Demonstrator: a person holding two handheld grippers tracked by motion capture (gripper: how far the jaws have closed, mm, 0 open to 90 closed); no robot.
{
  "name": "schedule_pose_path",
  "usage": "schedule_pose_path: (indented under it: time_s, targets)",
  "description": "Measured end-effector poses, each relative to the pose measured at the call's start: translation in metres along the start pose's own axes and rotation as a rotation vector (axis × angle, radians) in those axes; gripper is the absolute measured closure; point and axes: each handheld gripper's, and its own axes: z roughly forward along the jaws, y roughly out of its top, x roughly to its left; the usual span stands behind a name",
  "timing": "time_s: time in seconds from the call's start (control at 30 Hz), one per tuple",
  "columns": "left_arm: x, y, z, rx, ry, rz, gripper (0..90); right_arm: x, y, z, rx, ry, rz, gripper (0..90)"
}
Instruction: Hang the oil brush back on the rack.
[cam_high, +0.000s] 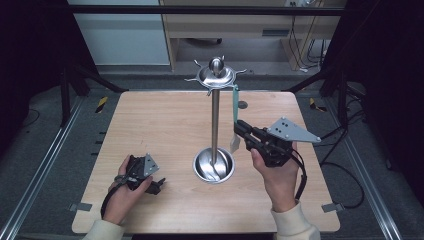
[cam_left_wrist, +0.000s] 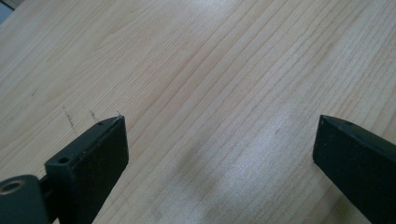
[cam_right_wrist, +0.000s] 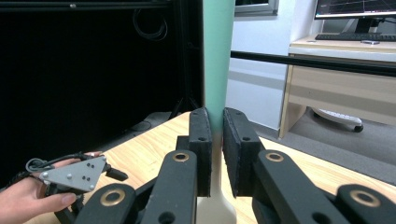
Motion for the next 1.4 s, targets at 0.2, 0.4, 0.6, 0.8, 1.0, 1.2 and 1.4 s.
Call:
schedule_pose_path:
  time_s: [0.2,0.4,0.6,0.8,1.0,1.2,1.4]
  targets:
    - [-0.0003,0.0,0.0002,0.0,-0.002,-0.001,3.1,0.0005,-0.0012,0.0025,-0.008,-0.004,-0.002,82.2]
    - [-0.0002,-0.0001,0.0003,0.001,-0.002,-0.001,3.1,0.0009,-0.0013,0.003,-0.013,-0.007,-0.004,82.2]
    - [-0.0002,0.0,0.0004,0.004,-0.004,0.0,3.1,0.0013,-0.0013,0.0035,-0.009,-0.002,-0.012,82.1]
    - [0.0,-0.0001,0.0004,0.005,-0.003,0.004,3.1,0.0013,-0.0014,0.0039,-0.01,0.0,-0.013,82.0]
    - [-0.0006,-0.0001,0.0007,0.003,-0.003,0.0,3.1,0.0012,-0.0017,0.0057,-0.012,0.004,-0.015,81.8]
    - [0.0,-0.0003,0.0004,0.003,-0.002,0.001,3.1,0.001,-0.001,0.0088,-0.021,0.012,-0.013,78.7]
    - [0.0002,-0.0003,0.0003,0.003,-0.003,0.0,3.1,0.0015,0.0004,0.009,-0.025,0.01,-0.019,76.0]
